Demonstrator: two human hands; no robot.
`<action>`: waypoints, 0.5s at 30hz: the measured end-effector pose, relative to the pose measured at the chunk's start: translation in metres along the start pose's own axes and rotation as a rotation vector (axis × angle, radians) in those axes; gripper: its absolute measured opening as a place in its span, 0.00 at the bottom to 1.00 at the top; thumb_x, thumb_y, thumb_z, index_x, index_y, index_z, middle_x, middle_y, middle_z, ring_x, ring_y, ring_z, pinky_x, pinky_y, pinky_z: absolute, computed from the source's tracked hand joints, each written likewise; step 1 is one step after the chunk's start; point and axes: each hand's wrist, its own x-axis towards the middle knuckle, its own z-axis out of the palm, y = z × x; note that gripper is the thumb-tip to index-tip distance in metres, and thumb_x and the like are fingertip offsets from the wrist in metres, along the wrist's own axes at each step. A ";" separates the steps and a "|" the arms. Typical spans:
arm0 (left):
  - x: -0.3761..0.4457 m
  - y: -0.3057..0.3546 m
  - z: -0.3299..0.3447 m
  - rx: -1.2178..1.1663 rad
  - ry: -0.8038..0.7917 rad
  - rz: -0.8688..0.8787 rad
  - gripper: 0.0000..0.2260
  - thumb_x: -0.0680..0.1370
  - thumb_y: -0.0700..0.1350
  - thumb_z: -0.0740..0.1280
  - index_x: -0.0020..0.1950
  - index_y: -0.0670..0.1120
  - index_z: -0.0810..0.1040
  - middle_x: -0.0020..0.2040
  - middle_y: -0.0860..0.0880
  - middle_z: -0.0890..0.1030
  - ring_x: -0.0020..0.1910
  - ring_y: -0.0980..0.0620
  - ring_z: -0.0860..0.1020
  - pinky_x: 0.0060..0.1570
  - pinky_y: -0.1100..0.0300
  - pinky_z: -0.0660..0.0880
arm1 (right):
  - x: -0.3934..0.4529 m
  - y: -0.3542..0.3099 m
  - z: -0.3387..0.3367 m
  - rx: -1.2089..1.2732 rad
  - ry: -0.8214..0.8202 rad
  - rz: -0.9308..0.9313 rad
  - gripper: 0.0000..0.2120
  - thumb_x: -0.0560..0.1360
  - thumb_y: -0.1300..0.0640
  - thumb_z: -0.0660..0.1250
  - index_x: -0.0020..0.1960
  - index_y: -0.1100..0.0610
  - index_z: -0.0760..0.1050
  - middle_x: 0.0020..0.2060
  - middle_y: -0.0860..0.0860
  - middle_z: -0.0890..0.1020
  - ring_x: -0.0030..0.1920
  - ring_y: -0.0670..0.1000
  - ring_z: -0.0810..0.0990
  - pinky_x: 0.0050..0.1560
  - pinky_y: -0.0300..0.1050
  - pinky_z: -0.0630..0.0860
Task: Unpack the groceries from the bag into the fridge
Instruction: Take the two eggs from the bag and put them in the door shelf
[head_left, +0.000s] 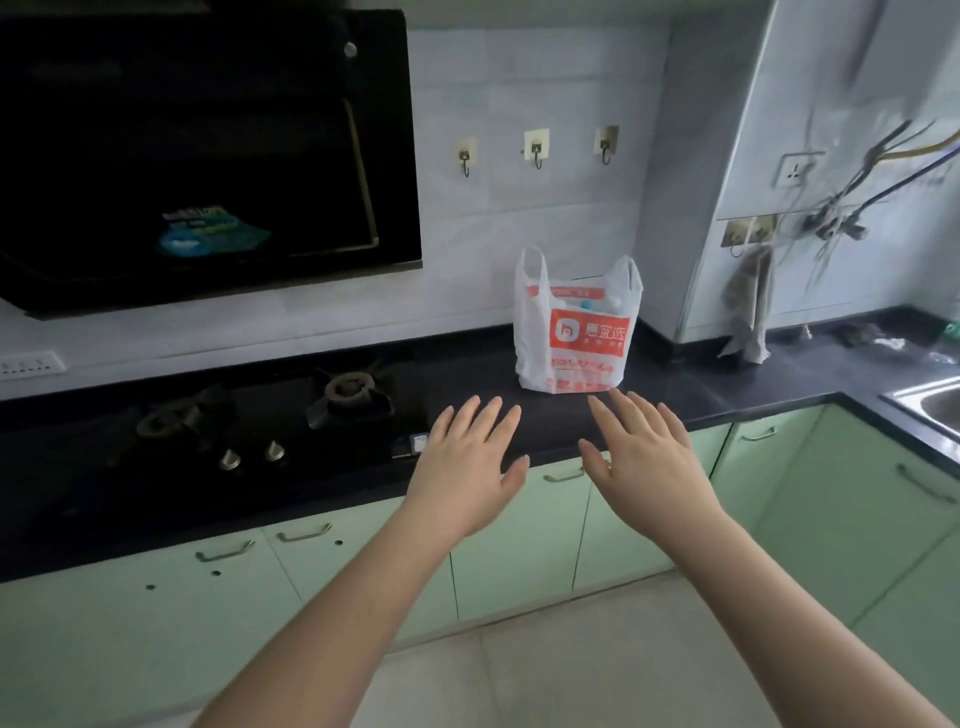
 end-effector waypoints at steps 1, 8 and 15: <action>0.010 -0.003 0.001 -0.006 0.001 0.016 0.28 0.83 0.60 0.47 0.81 0.52 0.47 0.81 0.50 0.50 0.79 0.48 0.46 0.77 0.49 0.43 | 0.009 0.000 0.001 -0.001 0.003 0.012 0.28 0.80 0.43 0.53 0.76 0.53 0.59 0.75 0.53 0.63 0.75 0.55 0.58 0.75 0.53 0.51; 0.086 -0.012 0.007 -0.021 0.014 0.117 0.28 0.83 0.59 0.47 0.80 0.51 0.47 0.81 0.49 0.50 0.79 0.48 0.46 0.77 0.47 0.44 | 0.056 0.022 0.007 -0.015 0.029 0.098 0.28 0.80 0.43 0.53 0.77 0.52 0.57 0.76 0.53 0.61 0.76 0.53 0.55 0.75 0.50 0.50; 0.162 0.005 0.027 -0.056 0.002 0.173 0.28 0.83 0.60 0.47 0.80 0.51 0.48 0.81 0.49 0.52 0.79 0.48 0.47 0.77 0.49 0.45 | 0.098 0.072 0.019 -0.035 0.032 0.133 0.28 0.80 0.43 0.53 0.77 0.53 0.55 0.77 0.53 0.59 0.77 0.53 0.53 0.75 0.48 0.49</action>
